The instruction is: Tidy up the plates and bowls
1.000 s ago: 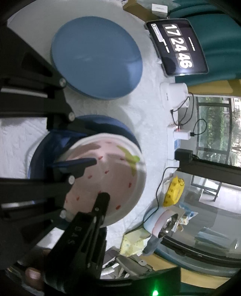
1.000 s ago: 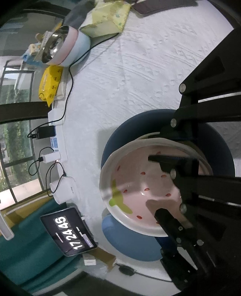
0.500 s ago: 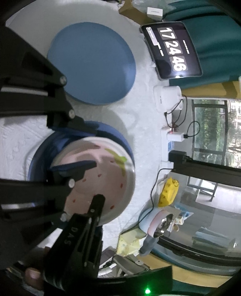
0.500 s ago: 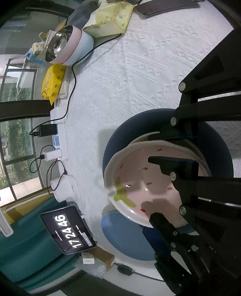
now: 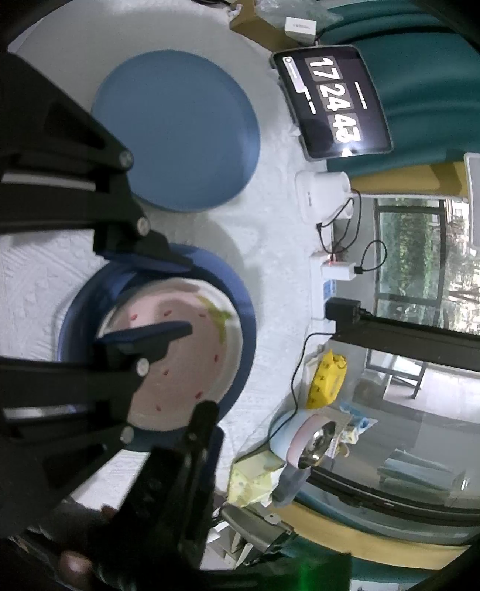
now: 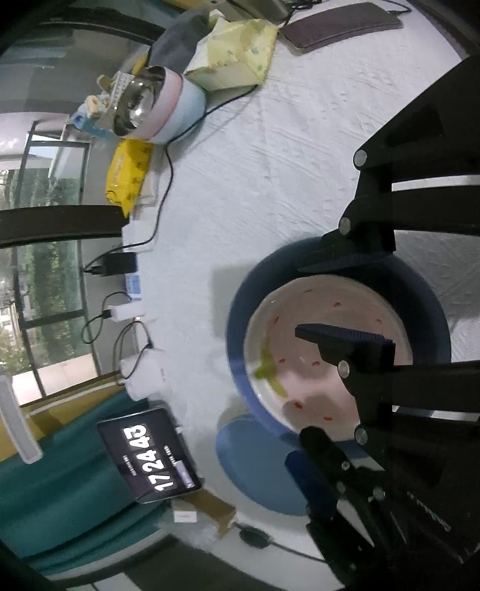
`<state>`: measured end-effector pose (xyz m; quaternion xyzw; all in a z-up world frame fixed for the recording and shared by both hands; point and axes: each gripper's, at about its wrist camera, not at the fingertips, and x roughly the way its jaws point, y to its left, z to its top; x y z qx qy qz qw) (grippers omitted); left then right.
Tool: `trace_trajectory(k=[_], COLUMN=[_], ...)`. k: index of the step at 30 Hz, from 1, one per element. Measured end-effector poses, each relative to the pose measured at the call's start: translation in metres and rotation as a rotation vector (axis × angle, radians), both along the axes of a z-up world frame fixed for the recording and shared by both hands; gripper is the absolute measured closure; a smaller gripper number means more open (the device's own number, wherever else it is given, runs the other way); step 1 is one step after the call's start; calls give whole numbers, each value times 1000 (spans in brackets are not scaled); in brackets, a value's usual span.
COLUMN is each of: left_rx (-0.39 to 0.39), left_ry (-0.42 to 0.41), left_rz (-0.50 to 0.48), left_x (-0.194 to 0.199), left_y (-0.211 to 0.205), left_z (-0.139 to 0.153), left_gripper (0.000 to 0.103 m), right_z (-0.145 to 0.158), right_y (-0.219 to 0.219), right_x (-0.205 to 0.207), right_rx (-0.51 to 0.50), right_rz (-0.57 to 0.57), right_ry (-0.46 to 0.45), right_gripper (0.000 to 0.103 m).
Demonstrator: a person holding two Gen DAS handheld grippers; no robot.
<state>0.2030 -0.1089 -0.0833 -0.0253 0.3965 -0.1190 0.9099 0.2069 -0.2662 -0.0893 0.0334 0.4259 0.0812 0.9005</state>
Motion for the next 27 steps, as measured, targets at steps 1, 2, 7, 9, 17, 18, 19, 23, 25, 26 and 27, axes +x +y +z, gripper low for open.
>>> trace_trajectory(k=[1,2,7,9,17,18,19,23,25,26,27], left_rx=[-1,-1,2,5,5,0,-4,-1,-2,-4,-7], left_ry=[-2,-5,-25,-34,-57,-55,-54,-48,-37,-33,-30], left_rz=[0,1,10,16,46,54,57,62,68,70,69], left_x=[0,0,-2,-2,4,5,6,8,10,10,11], left_y=[1,1,7,10,28,31,32,39,42,44,44], left_z=[1,2,8,10,13,12,11,5,1,-1,-3], left_gripper=[73,73,73,73,63,60,58,58,58,58,58], right_z=[3,7,12,11,6,6,5,1,-2,-3,-5], right_y=[-1,-2,-10,-14,-35,-38,-41,-51,-56,-57,-59], right_x=[-1,-2,-4,-4,-4,-4,-4,-4,-3,-3,-2], right_rx=[-1,-1,-7,-5,-10,-9,-6,2,10,12,15], right_rz=[-1,-2,-15,-23,-58,-64,-68,-83,-89,-91,-94], right_ry=[-9,-16,-38,-38,-36,-35,-34,-28,-23,-20,-15], right_gripper=[72,72,72,72,72,72,72,72,72,72,72])
